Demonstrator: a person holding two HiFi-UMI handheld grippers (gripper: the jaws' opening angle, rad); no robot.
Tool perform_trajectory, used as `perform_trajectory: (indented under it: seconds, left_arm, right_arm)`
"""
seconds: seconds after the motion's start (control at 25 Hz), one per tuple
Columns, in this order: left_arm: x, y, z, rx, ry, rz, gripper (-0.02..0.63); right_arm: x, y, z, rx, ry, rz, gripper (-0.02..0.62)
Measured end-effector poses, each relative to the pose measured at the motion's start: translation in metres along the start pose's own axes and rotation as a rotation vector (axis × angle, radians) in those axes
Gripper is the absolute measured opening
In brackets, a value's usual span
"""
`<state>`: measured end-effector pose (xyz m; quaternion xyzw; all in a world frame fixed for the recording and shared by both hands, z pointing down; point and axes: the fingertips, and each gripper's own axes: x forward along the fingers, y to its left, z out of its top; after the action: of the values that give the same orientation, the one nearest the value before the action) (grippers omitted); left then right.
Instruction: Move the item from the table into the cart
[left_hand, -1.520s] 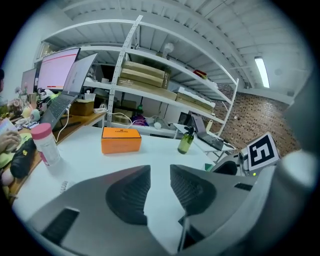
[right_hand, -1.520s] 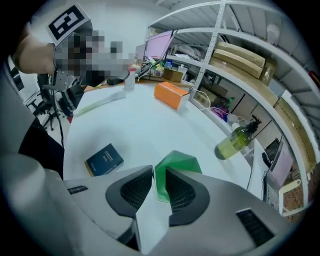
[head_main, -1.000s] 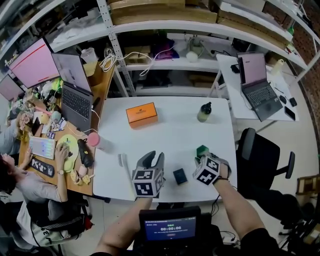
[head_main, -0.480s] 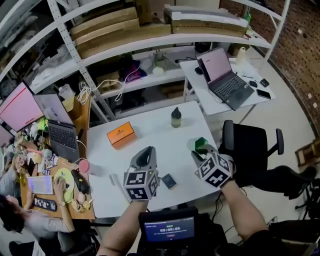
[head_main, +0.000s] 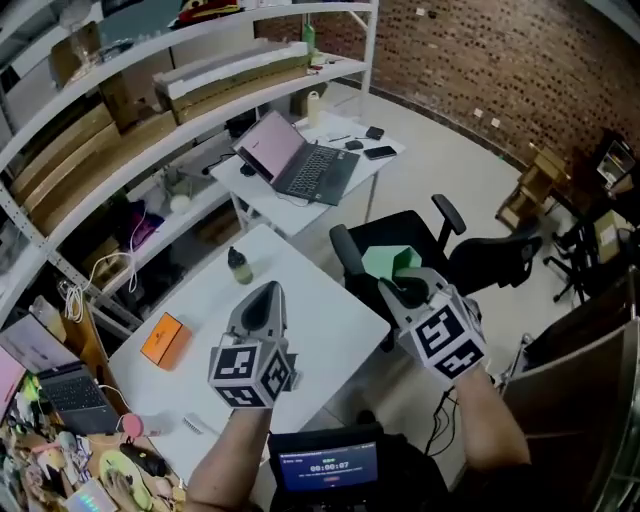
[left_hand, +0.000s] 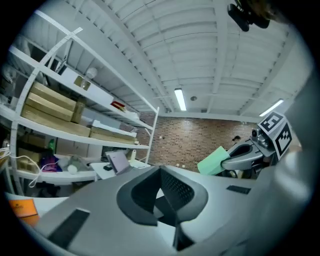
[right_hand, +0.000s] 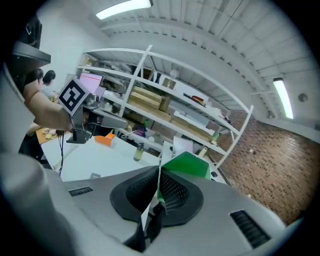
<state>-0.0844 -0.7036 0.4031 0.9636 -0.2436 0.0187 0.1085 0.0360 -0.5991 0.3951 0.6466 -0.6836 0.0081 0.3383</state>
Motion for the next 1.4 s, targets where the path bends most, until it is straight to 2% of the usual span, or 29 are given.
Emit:
perform_trajectory:
  seconds: [0.12,0.2,0.36,0.48,0.64,0.72,0.96,1.16,1.4]
  left_arm:
    - [0.017,-0.076,0.006,0.043,-0.013,-0.138,0.003]
    - [0.030,-0.142,0.003,0.069,-0.010,-0.241,0.003]
    - [0.051,-0.294,-0.009,0.095,-0.005,-0.438,0.003]
    - [0.047,-0.427,-0.028,0.090,0.019,-0.587,0.003]
    - [0.008,-0.637,-0.062,0.114,0.038,-0.834,0.003]
    - [-0.021,-0.731,-0.075,0.119,0.040,-0.945,0.003]
    - [-0.093,-0.949,-0.118,0.111,0.078,-1.202,0.003]
    - [-0.140,-1.110,-0.150,0.161,0.088,-1.415,0.003]
    - [-0.138,-1.247,-0.185,0.176,0.110,-1.622,0.003]
  right_arm:
    - [-0.079,-0.031,-0.027,0.052,0.014,-0.148,0.000]
    - [-0.142,-0.053,-0.054,0.079,0.035,-0.254,0.000]
    - [-0.279,-0.095,-0.121,0.160,0.064,-0.456,0.000]
    - [-0.396,-0.113,-0.186,0.221,0.112,-0.595,0.000]
    - [-0.584,-0.108,-0.281,0.309,0.194,-0.814,0.000]
    - [-0.672,-0.098,-0.317,0.345,0.228,-0.913,0.000]
    - [-0.872,-0.066,-0.399,0.428,0.331,-1.137,0.000]
    - [-1.004,-0.053,-0.476,0.511,0.405,-1.305,0.000]
    - [-1.074,-0.071,-0.559,0.616,0.516,-1.429,0.000]
